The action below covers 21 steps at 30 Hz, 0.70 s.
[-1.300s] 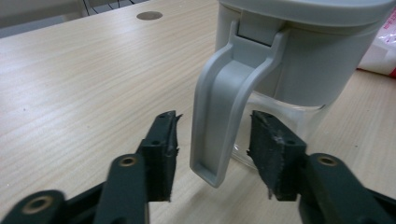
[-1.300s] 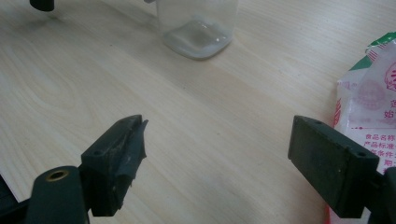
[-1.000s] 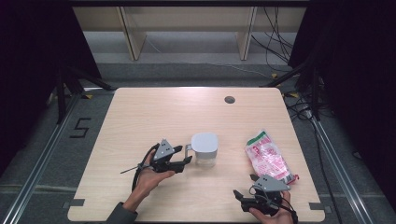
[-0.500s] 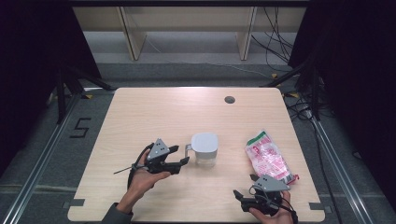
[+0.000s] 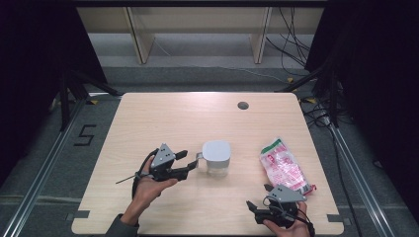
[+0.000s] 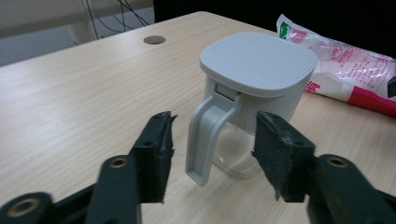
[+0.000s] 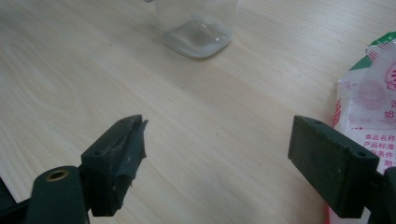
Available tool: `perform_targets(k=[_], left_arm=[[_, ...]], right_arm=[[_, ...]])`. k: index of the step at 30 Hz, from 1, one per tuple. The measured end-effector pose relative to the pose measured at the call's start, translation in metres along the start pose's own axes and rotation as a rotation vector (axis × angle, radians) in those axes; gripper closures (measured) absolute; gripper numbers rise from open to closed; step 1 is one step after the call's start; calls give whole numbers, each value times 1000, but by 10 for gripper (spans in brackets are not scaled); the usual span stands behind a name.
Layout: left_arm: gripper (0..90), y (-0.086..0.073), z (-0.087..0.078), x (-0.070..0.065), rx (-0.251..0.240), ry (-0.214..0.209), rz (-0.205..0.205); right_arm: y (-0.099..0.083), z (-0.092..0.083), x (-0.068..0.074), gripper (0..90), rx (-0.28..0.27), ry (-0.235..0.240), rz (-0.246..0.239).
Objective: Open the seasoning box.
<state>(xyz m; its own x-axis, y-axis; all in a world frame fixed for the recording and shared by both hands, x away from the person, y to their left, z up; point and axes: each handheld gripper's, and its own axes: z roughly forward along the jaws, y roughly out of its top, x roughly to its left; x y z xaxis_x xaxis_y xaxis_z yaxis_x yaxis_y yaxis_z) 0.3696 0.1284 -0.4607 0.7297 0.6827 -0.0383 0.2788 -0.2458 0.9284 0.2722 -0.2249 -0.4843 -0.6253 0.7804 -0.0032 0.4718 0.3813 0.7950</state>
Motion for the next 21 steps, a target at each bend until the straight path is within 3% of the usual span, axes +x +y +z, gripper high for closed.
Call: perform_targets(k=[3,6,9,14,16,21], left_arm=[[612,3,-2,-1,-19,5,38],[740,9,-4,-4,-20,27,103],[841,15,-1,-6,-31,33,126],[891,22,9,-8,-40,17,111],[891,24,14,-9,-43,6,102],[891,30,19,-9,-50,-1,86]], right_arm=[[1,0,0,196,-2,-5,-20],[1,1,0,196,3,2,-34],[1,1,0,196,7,1,-32],[1,2,0,196,7,14,-25],[1,3,-2,196,-7,-6,-54],[1,3,-3,196,-13,-13,-74]])
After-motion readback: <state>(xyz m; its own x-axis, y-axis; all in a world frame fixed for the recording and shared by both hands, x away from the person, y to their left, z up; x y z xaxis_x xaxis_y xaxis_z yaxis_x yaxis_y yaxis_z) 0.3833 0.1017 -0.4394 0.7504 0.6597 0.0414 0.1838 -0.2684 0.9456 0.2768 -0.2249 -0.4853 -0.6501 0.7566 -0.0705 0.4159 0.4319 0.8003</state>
